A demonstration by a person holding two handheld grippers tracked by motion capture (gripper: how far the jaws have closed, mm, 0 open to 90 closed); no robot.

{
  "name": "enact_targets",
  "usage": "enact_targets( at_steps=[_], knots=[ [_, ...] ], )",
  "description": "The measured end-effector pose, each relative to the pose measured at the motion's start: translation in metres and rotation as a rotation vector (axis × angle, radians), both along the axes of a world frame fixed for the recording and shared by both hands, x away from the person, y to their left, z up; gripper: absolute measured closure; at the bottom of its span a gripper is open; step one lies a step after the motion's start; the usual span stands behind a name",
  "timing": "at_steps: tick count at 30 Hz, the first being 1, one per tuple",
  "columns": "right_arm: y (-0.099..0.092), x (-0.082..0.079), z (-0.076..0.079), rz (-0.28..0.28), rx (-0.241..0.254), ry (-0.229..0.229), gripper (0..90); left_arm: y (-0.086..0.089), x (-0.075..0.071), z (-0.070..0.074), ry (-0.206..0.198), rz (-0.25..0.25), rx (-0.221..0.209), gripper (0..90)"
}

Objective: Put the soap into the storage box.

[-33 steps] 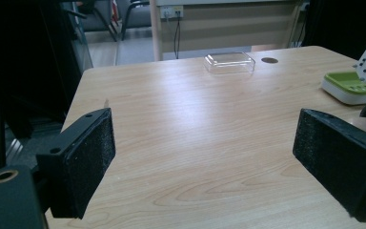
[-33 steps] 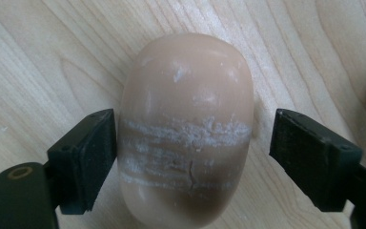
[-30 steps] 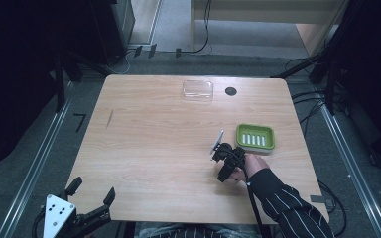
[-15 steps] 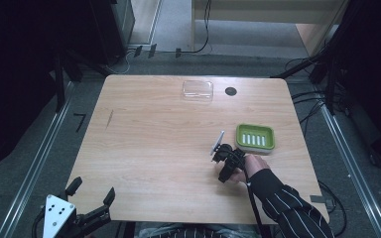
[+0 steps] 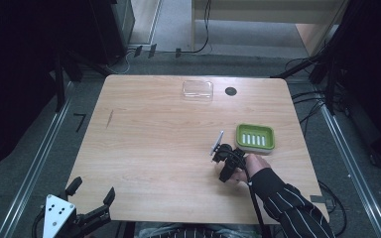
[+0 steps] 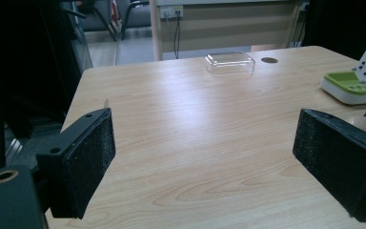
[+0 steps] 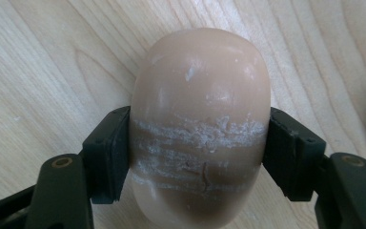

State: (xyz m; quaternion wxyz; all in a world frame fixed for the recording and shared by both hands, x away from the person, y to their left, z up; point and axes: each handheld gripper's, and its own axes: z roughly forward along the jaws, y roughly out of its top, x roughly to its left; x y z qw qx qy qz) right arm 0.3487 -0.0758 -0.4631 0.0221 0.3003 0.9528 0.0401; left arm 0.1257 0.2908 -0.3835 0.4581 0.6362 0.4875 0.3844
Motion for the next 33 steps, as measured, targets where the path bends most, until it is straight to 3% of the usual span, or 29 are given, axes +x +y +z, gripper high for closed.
enact_targets(
  at_steps=[10, 33],
  knots=[
    [-0.003, -0.003, 0.009, 0.052, -0.004, -0.018, 32.9, 0.001, -0.001, 0.0, -0.004, -0.001, 0.0, 7.2],
    [-0.021, 0.0, 0.023, 0.109, -0.014, -0.033, 32.9, 0.003, -0.007, 0.0, -0.007, 0.021, -0.004, 7.2]
  ],
)
